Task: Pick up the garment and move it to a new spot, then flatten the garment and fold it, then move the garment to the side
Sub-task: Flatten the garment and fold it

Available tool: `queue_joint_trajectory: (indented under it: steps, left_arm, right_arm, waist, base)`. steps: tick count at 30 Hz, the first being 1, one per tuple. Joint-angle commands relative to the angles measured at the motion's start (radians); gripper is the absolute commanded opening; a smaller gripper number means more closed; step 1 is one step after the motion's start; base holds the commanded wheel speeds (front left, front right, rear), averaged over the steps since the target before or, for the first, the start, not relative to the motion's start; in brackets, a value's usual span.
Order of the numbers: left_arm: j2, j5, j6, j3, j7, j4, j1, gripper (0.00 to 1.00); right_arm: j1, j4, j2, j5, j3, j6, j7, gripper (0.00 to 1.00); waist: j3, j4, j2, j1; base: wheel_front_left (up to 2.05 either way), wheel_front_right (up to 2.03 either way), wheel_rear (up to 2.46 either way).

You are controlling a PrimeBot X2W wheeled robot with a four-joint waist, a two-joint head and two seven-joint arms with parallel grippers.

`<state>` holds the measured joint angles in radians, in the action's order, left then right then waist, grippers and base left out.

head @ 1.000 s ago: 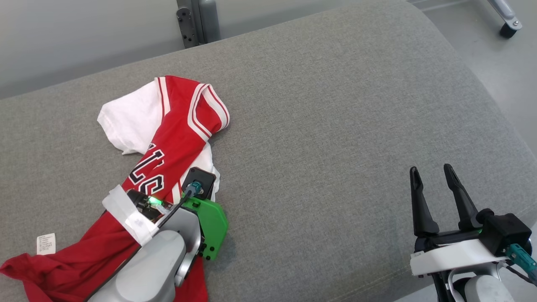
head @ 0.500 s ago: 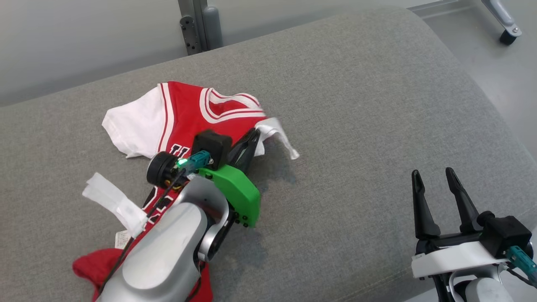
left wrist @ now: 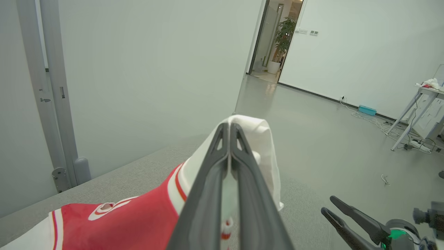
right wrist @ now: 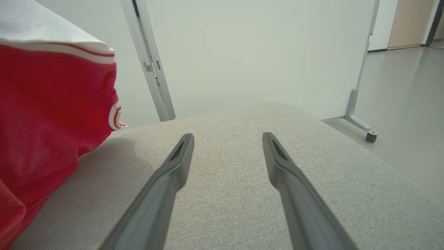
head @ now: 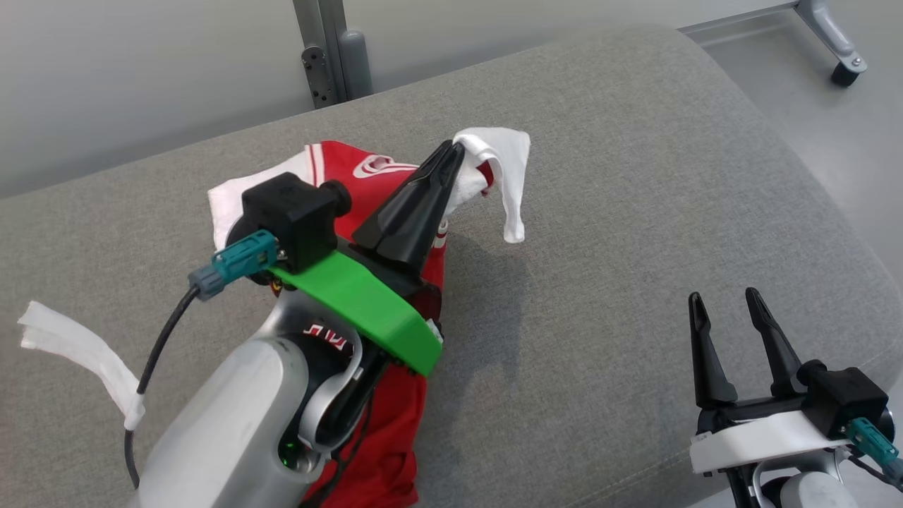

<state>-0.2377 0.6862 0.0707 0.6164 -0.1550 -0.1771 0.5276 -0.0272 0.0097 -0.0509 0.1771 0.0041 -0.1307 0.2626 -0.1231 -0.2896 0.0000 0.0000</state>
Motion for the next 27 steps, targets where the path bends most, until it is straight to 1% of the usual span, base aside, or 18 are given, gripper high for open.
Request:
queue_joint_trajectory:
  steps: [1,6,9,18,22,27]
  left_arm:
    - [-0.002,0.013,0.002,0.002,-0.008,-0.028,-0.017,0.0]
    - [0.018,0.044,-0.007,0.024,-0.03,-0.131,-0.028,0.0]
    - [0.03,0.063,-0.004,0.032,-0.043,-0.191,-0.024,0.0]
    - [0.065,0.158,0.018,0.022,-0.099,-0.351,-0.008,0.0]
    - [0.037,0.18,0.037,-0.025,-0.136,-0.344,0.016,0.0]
    - [-0.017,0.209,0.047,-0.114,-0.163,-0.245,0.057,0.0]
  right_arm:
    - [-0.009,-0.001,-0.001,-0.003,-0.003,0.0,0.003,1.0]
    - [-0.009,0.002,-0.001,0.005,-0.004,0.0,0.003,1.0]
    - [-0.006,0.003,-0.001,0.009,-0.003,0.0,0.003,1.0]
    - [-0.003,0.004,0.0,0.024,-0.006,0.0,0.003,1.0]
    - [0.014,0.007,-0.001,0.033,-0.004,0.0,0.003,1.0]
    - [0.03,0.011,-0.001,0.053,0.006,0.0,0.003,1.0]
  waist:
    - [0.0,-0.004,0.0,0.0]
    - [0.001,-0.013,0.0,0.0]
    - [0.001,-0.02,0.0,0.0]
    - [-0.008,-0.038,0.0,0.0]
    - [-0.018,-0.047,0.0,0.0]
    - [-0.035,-0.064,0.0,0.0]
  base:
    - [0.0,0.0,0.0]
    - [0.0,0.0,0.0]
    - [0.0,0.0,0.0]
    - [0.0,0.0,0.0]
    - [0.0,0.0,0.0]
    - [0.0,0.0,0.0]
